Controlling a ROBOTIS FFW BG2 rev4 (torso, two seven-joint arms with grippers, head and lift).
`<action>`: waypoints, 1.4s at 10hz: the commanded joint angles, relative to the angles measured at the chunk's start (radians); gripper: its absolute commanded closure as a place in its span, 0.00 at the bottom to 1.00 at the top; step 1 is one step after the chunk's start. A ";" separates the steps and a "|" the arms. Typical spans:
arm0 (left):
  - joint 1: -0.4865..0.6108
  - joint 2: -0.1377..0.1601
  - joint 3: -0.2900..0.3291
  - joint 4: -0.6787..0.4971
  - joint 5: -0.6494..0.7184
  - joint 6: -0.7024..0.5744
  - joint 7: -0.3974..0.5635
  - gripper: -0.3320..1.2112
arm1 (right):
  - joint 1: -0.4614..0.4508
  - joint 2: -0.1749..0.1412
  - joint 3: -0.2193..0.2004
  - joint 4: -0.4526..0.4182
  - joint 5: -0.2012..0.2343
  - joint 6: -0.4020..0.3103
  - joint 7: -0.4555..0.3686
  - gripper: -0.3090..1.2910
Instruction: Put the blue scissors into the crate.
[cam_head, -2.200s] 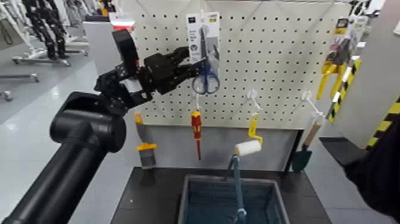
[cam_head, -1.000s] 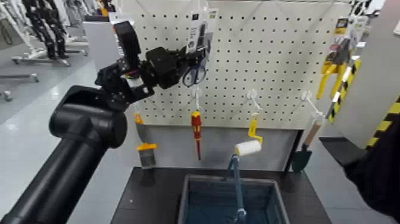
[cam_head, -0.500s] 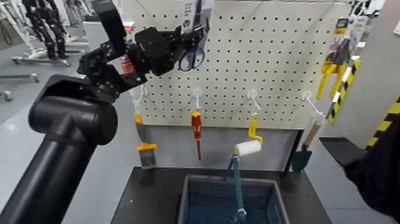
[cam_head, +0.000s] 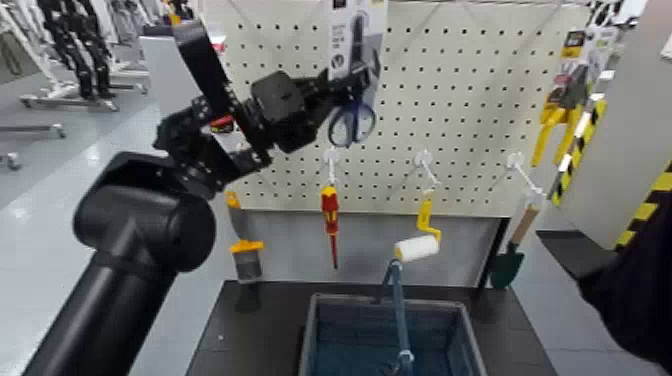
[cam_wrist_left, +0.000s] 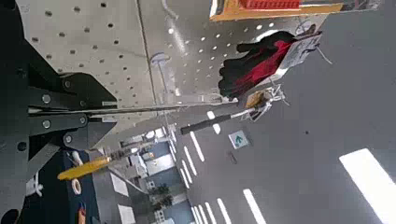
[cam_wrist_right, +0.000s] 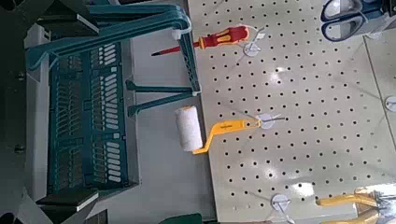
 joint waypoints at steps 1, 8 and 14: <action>0.028 0.002 -0.040 0.022 0.103 0.046 -0.013 0.98 | -0.002 0.000 0.001 0.002 0.000 0.002 0.000 0.25; 0.141 0.031 -0.105 0.088 0.190 0.115 -0.017 0.98 | -0.001 0.000 -0.005 0.002 0.000 0.002 0.000 0.25; 0.238 0.058 -0.080 0.119 0.164 0.183 -0.013 0.98 | -0.001 0.002 -0.004 0.002 0.000 0.000 0.000 0.25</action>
